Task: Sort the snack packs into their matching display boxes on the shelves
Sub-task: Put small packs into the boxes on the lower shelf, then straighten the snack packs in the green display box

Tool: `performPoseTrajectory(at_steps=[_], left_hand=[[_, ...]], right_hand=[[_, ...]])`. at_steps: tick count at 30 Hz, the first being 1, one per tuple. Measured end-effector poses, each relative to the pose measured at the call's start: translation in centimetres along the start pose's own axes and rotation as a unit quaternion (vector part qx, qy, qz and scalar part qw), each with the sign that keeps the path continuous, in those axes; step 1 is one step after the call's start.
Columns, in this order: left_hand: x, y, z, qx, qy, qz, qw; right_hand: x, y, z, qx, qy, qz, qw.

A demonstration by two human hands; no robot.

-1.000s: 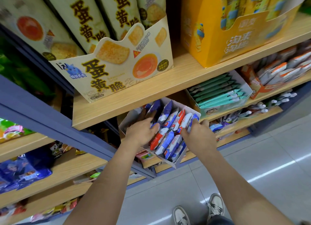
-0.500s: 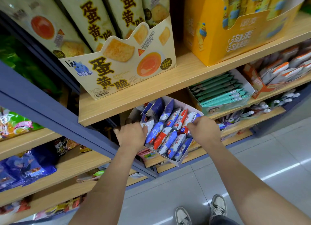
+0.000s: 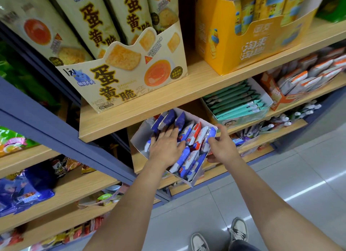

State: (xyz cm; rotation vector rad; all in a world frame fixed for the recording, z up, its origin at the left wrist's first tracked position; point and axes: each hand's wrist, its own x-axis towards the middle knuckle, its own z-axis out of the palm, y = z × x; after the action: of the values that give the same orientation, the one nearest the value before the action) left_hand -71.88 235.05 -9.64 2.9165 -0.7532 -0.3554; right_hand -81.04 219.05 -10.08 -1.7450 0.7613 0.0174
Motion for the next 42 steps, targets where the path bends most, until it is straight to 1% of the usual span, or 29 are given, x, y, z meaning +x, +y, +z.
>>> performPoseTrajectory(at_steps=[2,5,8,10,14,17,19,21,23,24,26,28,31,33,35,37,39,40,42], left_hand=[[-0.2,-0.3,-0.4,-0.014,-0.003,-0.002,1.000],[-2.5,0.8,-1.2,-0.025,0.016,0.018,0.999],[-6.4,3.0,-0.4,0.011,-0.036,0.074,0.997],[-7.9,3.0,0.8,0.052,-0.048,0.091,0.993],[-7.3,1.0,0.7,0.044,-0.001,0.076,0.996],[-6.7,-0.3,0.2,0.026,0.009,0.051,0.998],[-6.2,-1.1,-0.1,0.006,0.021,0.029,0.999],[-5.8,-1.7,-0.4,-0.005,0.033,0.016,0.999],[-5.5,-2.1,-0.4,-0.001,0.046,0.009,0.999],[-5.4,-2.3,-0.3,0.005,0.054,0.005,0.999],[-5.0,-2.8,-0.1,0.025,0.068,-0.006,0.997],[-4.7,-3.1,0.1,0.044,0.076,-0.018,0.996],[-4.2,-3.3,0.4,0.056,0.088,-0.027,0.994],[-3.8,-3.4,0.6,0.062,0.100,-0.028,0.993],[-3.3,-3.4,0.6,0.065,0.097,-0.035,0.993],[-3.2,-3.0,0.5,0.074,0.089,-0.053,0.992],[-3.3,-1.8,0.4,0.076,0.101,-0.073,0.989],[-3.4,-1.0,0.6,0.072,0.127,-0.066,0.987],[-3.5,1.5,1.0,0.040,0.180,-0.002,0.983]], right_hand=[[0.2,0.0,0.0,0.021,0.007,0.019,1.000],[0.5,-0.1,-0.1,0.051,0.009,0.038,0.998],[0.7,-0.2,-0.2,0.072,0.020,0.049,0.996],[0.8,-0.1,-0.1,0.096,0.015,0.063,0.993],[0.4,0.0,0.1,0.183,0.001,0.110,0.977],[-0.2,0.3,1.0,0.188,-0.013,0.111,0.976],[-0.6,0.7,2.0,0.129,-0.005,0.067,0.989],[-0.7,1.3,3.0,0.024,0.018,-0.044,0.999],[-1.1,1.3,3.8,-0.085,0.024,-0.155,0.984],[-1.2,1.2,4.1,-0.147,0.017,-0.174,0.974],[-1.4,1.0,4.7,-0.255,0.001,-0.167,0.952],[-1.2,1.2,5.1,-0.305,-0.016,-0.166,0.938],[-0.3,1.1,5.1,-0.273,-0.048,-0.162,0.947],[-0.1,0.9,4.7,-0.214,-0.084,-0.161,0.960],[-0.6,1.0,3.9,-0.158,-0.092,-0.175,0.967],[-0.9,1.3,2.4,-0.147,-0.055,-0.182,0.971],[-0.7,2.1,0.0,-0.131,0.007,-0.172,0.976],[-0.4,2.5,-1.4,-0.111,0.036,-0.164,0.980],[0.8,3.4,-4.6,-0.067,0.081,-0.139,0.985]])
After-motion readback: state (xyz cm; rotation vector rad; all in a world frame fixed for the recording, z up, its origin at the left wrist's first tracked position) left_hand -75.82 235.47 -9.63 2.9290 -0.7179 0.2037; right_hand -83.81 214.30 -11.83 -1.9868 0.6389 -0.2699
